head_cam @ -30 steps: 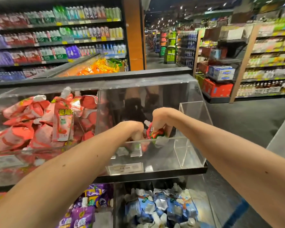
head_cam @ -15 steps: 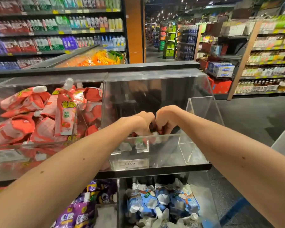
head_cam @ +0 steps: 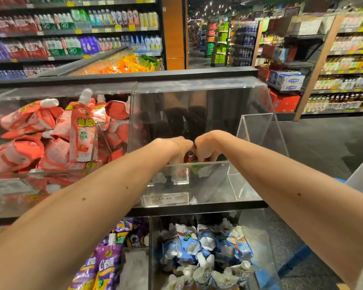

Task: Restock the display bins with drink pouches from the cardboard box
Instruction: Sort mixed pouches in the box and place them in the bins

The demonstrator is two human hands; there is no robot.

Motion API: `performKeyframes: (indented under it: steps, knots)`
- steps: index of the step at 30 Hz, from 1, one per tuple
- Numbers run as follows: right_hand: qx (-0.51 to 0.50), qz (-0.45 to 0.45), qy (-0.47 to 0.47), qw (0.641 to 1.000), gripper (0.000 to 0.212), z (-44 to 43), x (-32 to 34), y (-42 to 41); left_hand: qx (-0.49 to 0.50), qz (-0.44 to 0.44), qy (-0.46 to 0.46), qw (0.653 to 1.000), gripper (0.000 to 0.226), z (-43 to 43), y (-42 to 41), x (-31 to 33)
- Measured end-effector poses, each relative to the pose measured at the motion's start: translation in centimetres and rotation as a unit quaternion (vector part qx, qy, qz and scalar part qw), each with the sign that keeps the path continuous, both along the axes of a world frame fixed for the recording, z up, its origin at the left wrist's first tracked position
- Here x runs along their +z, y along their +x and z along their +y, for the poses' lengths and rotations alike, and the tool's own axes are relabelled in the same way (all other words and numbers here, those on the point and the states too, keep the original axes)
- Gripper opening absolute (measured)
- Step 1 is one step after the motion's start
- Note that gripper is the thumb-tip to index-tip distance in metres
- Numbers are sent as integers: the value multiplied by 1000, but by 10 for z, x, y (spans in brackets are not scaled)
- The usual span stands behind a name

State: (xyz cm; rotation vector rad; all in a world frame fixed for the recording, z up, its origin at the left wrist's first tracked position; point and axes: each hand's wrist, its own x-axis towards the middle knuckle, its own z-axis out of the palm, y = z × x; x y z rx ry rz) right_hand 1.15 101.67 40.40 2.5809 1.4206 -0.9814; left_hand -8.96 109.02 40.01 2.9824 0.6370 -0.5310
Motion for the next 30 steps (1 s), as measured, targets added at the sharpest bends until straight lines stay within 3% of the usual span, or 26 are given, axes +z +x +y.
performKeyframes:
  steps: [4,8,10,12,14,16,17,19,21,23,25,30]
  knots:
    - [-18,-16,45,999,33,-13,9,-5,29,-83,44,995,57,0,-11,11]
    - [-37,-109,174,978,26,-38,27,-22,66,-210,-26,975,25,-14,-38,30]
    - [-51,-120,292,947,25,-60,36,-38,59,-339,-66,936,10,-29,-57,41]
    - [-47,-133,413,900,22,-98,36,-67,28,-477,-105,872,7,-52,-81,46]
    - [-44,-146,530,834,17,-148,17,-105,-9,-586,-140,798,5,-84,-108,41]
    - [-78,-182,615,763,13,-206,-15,-142,-56,-628,-209,748,9,-128,-131,20]
    - [-113,-200,631,741,11,-236,-34,-159,-81,-627,-245,735,14,-152,-138,3]
    - [-205,-187,616,737,9,-292,-72,-183,-118,-595,-321,727,16,-203,-140,-39]
    - [-333,-122,548,757,16,-346,-120,-197,-124,-521,-403,742,7,-255,-128,-90]
    - [-463,-76,468,749,22,-407,-174,-205,-138,-420,-461,770,8,-315,-106,-141]
    - [-563,-64,390,726,8,-475,-220,-213,-156,-312,-497,794,14,-378,-84,-190]
    - [-696,-42,296,653,16,-612,-270,-212,-221,-96,-500,832,27,-515,-34,-274]
